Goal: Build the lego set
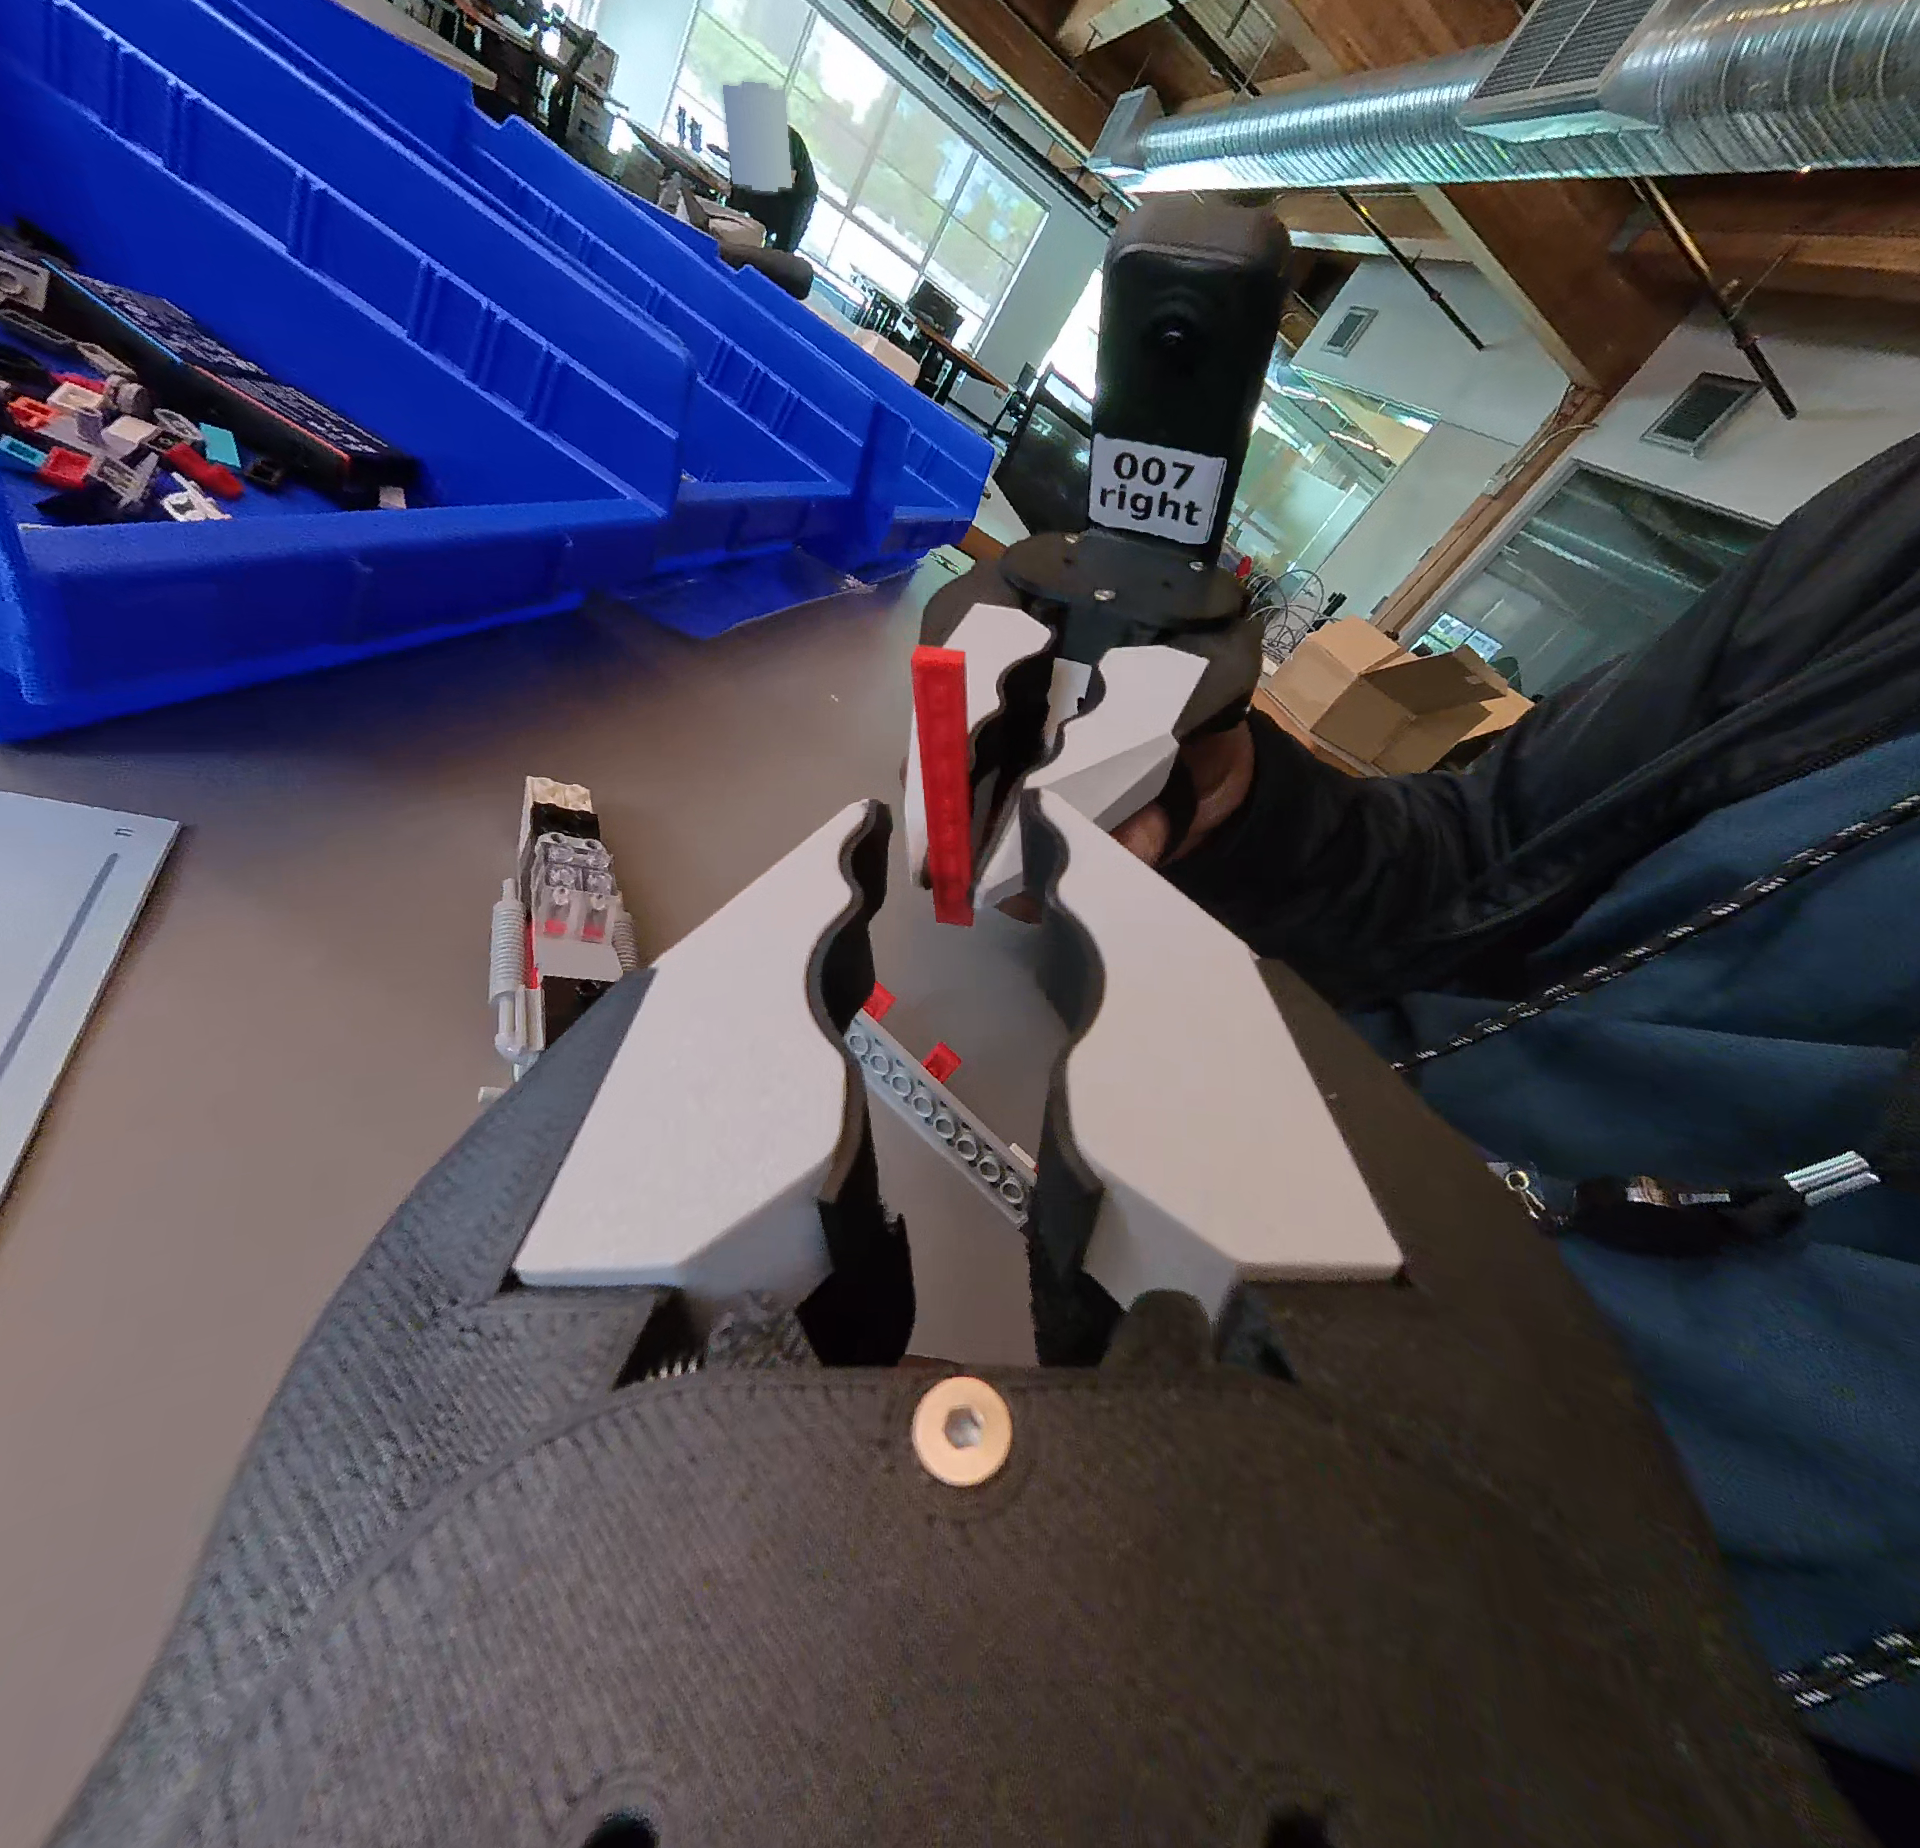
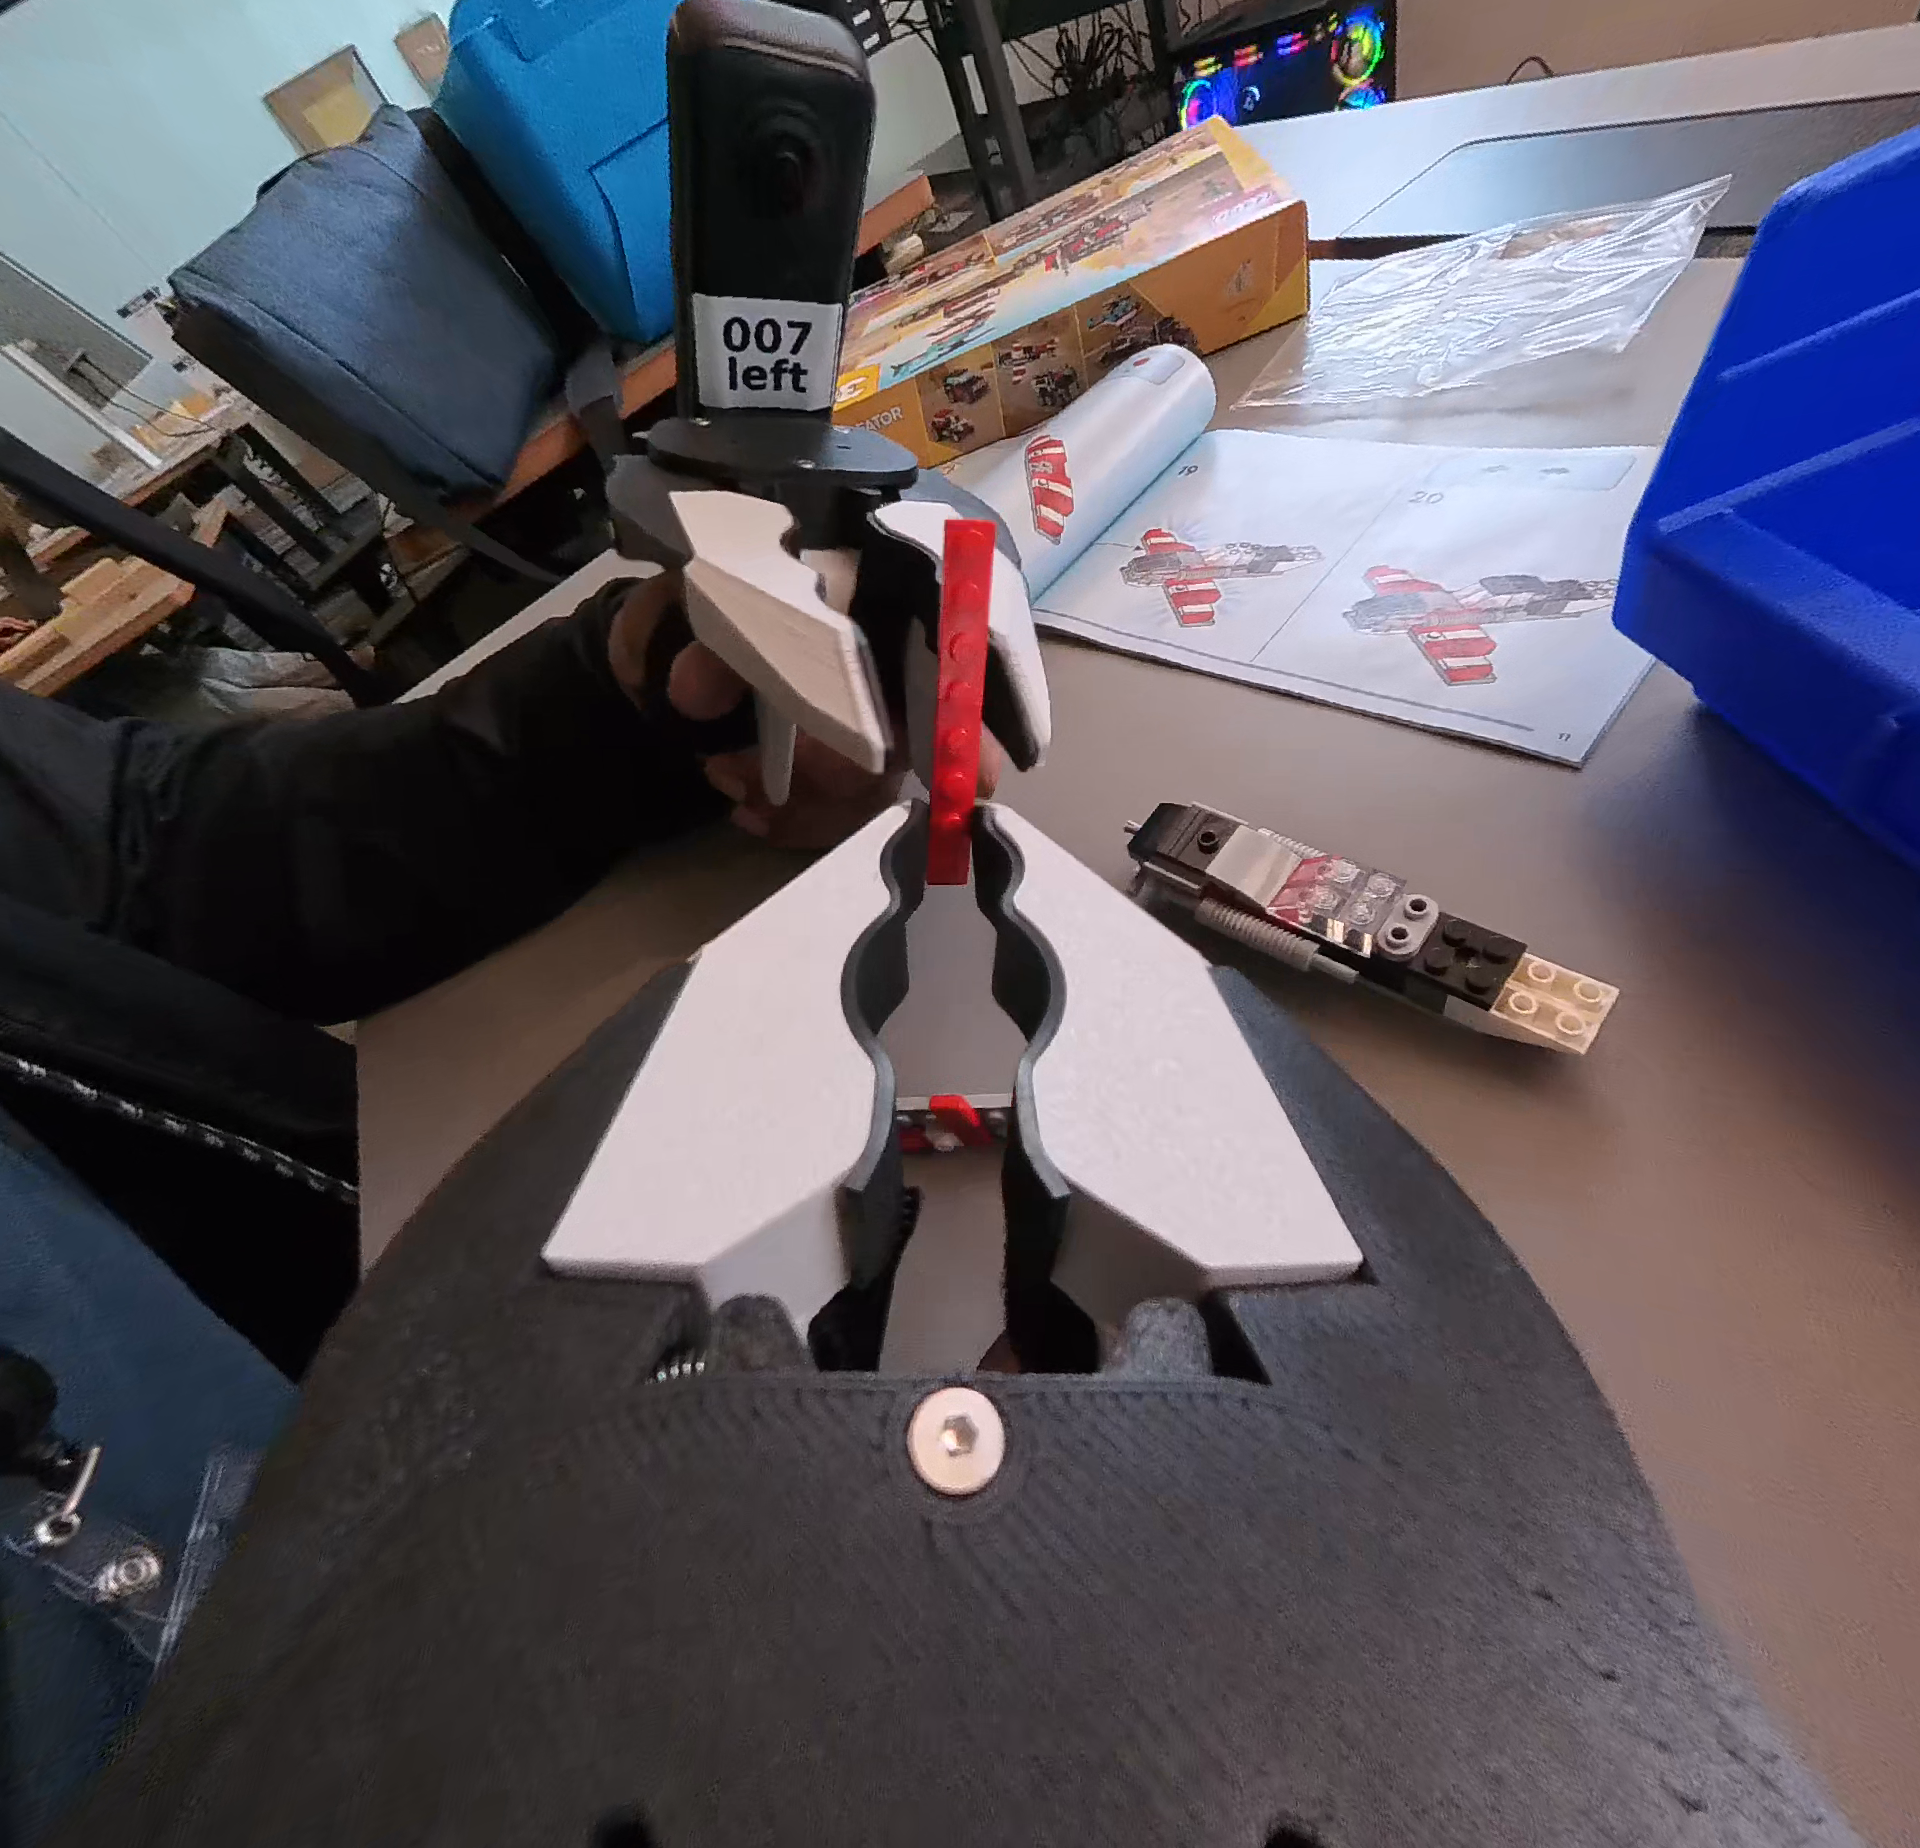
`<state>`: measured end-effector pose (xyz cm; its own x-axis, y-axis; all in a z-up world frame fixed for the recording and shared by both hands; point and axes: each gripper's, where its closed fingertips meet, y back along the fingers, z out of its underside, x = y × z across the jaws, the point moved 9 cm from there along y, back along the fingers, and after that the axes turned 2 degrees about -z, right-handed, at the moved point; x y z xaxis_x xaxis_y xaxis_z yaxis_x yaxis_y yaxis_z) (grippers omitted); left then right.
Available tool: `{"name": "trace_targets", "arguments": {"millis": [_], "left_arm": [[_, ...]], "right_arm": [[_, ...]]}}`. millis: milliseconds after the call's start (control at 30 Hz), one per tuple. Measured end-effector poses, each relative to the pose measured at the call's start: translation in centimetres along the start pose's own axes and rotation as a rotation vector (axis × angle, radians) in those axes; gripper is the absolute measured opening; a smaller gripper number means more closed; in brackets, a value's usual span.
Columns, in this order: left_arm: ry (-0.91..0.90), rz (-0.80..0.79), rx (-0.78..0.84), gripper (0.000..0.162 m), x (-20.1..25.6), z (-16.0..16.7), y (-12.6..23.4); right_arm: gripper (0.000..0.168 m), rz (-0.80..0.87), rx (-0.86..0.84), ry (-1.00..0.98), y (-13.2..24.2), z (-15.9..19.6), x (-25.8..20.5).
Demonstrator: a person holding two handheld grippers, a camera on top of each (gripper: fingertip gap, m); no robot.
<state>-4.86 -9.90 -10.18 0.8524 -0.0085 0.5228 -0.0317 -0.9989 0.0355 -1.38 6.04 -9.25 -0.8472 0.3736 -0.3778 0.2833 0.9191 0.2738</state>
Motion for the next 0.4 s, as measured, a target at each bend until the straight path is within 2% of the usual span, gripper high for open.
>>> {"name": "trace_targets", "arguments": {"millis": [167,333,400], "left_arm": [[0.004,0.003,0.014,0.009,-0.03,-0.06,0.14],[0.053,-0.031,-0.014,0.008,-0.38,0.19,-0.11],[0.101,-0.067,-0.053,0.009,-0.67,0.45,-0.22]], "right_arm": [[0.009,-0.005,-0.008,-0.005,-0.21,0.08,-0.26],[0.009,0.038,-0.034,-0.015,0.05,0.30,-0.07],[0.025,0.105,-0.059,-0.028,0.74,0.80,0.00]]}}
